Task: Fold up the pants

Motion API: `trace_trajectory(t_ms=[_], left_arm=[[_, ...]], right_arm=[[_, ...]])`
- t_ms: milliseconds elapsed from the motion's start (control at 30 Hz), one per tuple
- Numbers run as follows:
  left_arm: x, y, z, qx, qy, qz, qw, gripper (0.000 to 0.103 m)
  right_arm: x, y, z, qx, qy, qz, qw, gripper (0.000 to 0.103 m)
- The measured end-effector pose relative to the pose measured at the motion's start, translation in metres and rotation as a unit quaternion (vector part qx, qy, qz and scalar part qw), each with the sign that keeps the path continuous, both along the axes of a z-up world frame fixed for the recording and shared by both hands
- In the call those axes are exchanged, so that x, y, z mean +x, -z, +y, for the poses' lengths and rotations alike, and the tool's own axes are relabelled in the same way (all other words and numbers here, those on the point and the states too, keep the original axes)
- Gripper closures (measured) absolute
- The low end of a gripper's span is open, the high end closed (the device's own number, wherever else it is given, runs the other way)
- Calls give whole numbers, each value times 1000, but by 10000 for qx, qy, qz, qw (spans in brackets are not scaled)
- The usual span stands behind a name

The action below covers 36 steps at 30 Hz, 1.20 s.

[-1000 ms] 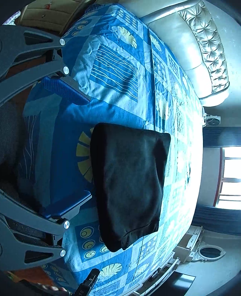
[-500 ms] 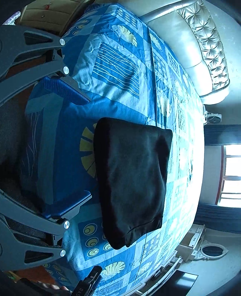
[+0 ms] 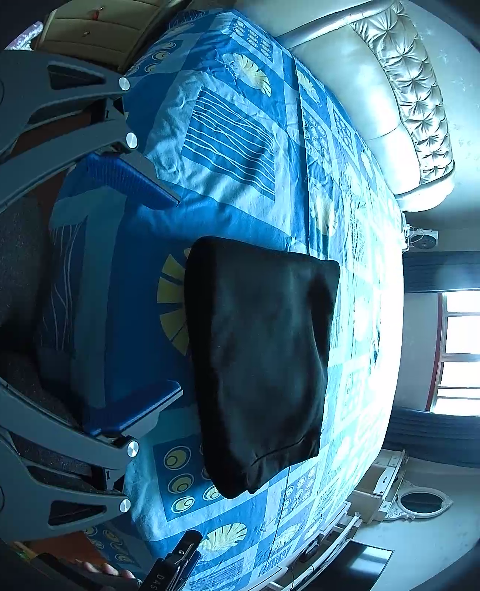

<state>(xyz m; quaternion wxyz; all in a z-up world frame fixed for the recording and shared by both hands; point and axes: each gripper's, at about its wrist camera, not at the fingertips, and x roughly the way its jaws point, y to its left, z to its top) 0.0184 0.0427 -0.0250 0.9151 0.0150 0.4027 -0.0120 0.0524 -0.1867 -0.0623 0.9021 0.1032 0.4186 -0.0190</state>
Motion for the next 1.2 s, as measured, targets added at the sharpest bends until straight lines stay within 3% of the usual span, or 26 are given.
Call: trace_trajectory(t_ms=[800,1033,1067,1100,1200], left_arm=[[-1,3,-4,-23,69,102,9999,10],[-3,2,-8,41,112,24,9999,9],[-3,2,-7,22,122,30,9999,2],[-4,0,-7,-7,93,6,10000,2],[-9,-9,-10,101,-8,-257,9996,2]], right_arm=[[0,4,9,-63,-186,72,9998,17],[0,5,11,-59,-220,105,9997,17],[0,5,11,-57,-224,111,9997,17],[0,6,11,-56,-228,122,9996,17],[0,7,12,-56,-244,131,9996,17]])
